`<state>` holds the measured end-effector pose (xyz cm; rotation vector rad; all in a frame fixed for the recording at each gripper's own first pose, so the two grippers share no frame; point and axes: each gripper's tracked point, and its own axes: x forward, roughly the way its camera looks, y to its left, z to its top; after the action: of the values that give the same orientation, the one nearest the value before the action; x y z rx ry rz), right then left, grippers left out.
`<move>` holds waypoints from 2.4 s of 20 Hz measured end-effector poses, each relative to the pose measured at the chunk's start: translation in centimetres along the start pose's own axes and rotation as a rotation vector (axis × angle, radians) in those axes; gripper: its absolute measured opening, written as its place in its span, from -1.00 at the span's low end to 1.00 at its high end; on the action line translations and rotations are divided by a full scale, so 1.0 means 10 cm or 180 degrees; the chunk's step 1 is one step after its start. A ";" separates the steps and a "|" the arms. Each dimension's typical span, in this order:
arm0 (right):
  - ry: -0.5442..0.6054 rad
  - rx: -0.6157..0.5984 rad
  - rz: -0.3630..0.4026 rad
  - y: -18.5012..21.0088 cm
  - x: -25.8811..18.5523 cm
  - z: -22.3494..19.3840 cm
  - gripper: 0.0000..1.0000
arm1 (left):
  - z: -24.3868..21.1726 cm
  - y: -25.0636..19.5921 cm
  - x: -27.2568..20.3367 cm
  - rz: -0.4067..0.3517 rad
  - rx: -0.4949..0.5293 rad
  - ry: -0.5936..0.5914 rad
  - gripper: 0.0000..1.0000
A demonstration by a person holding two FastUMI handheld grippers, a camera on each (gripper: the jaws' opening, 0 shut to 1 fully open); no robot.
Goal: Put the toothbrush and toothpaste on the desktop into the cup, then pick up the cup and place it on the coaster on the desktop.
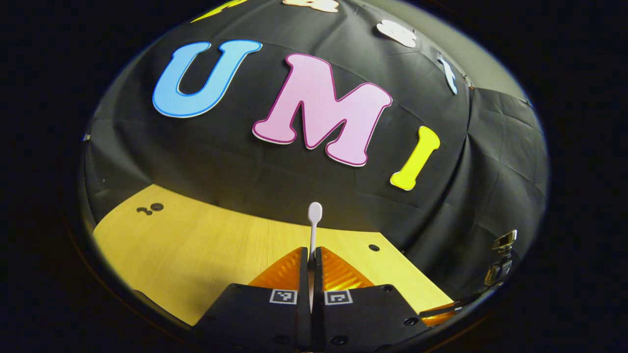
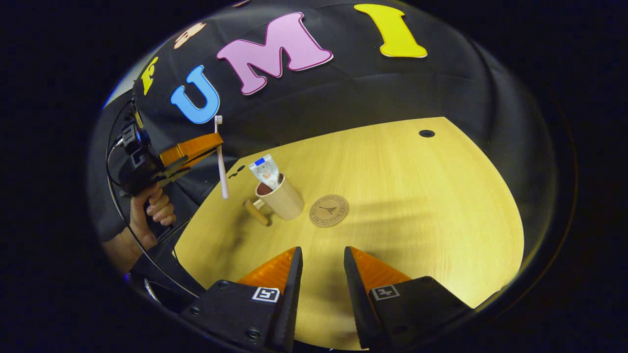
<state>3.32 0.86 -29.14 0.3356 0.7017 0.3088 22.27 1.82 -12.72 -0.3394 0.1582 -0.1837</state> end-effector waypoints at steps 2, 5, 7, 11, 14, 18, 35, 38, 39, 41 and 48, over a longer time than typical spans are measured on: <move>0.0004 0.0045 -0.0110 -0.11 -0.14 -0.04 0.05 | 0.02 0.03 0.18 -0.0005 0.0047 -0.0075 -0.89; 0.0017 0.0095 -0.0266 -0.28 -0.30 -0.13 0.05 | -0.06 0.08 0.41 0.0028 0.0036 -0.0106 -0.88; 0.0032 0.0147 -0.0366 -0.40 -0.40 -0.18 0.05 | -0.19 0.17 0.57 0.0101 0.0080 -0.0071 -0.89; 0.0006 0.0218 -0.0564 -0.60 -0.60 -0.14 0.05 | -0.46 0.24 0.74 0.0070 0.0087 0.0030 -0.88; -0.0053 0.0250 -0.0671 -0.65 -0.76 -0.11 0.05 | -0.60 0.31 0.77 0.0073 0.0068 0.0110 -0.88; -0.0071 0.0309 -0.0689 -0.61 -0.80 -0.11 0.05 | -0.74 0.30 0.79 0.0030 0.0063 0.0257 -0.81; -0.0080 0.0216 -0.0465 -0.37 -0.83 0.05 0.05 | -1.08 0.19 -0.28 -0.0028 0.0419 0.1236 0.60; -0.0055 0.0290 -0.0497 -0.40 -0.89 -0.05 0.05 | -1.32 0.14 -0.38 -0.0130 0.0541 0.1634 0.63; -0.0070 0.0353 -0.0524 -0.44 -0.89 -0.07 0.05 | -1.52 0.20 -0.40 -0.0142 0.0619 0.1855 0.62; -0.0115 0.0434 -0.0553 -0.48 -0.96 -0.06 0.05 | -1.73 0.24 -0.34 -0.0131 0.0660 0.2129 0.63; -0.0196 0.0548 -0.0719 -0.66 -1.14 -0.09 0.05 | -2.03 0.48 -0.02 0.0000 0.0926 0.2586 0.63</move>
<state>-4.48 -9.30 -25.84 0.4236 0.6999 0.0233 19.07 -0.08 -33.30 0.0434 0.9242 -0.3337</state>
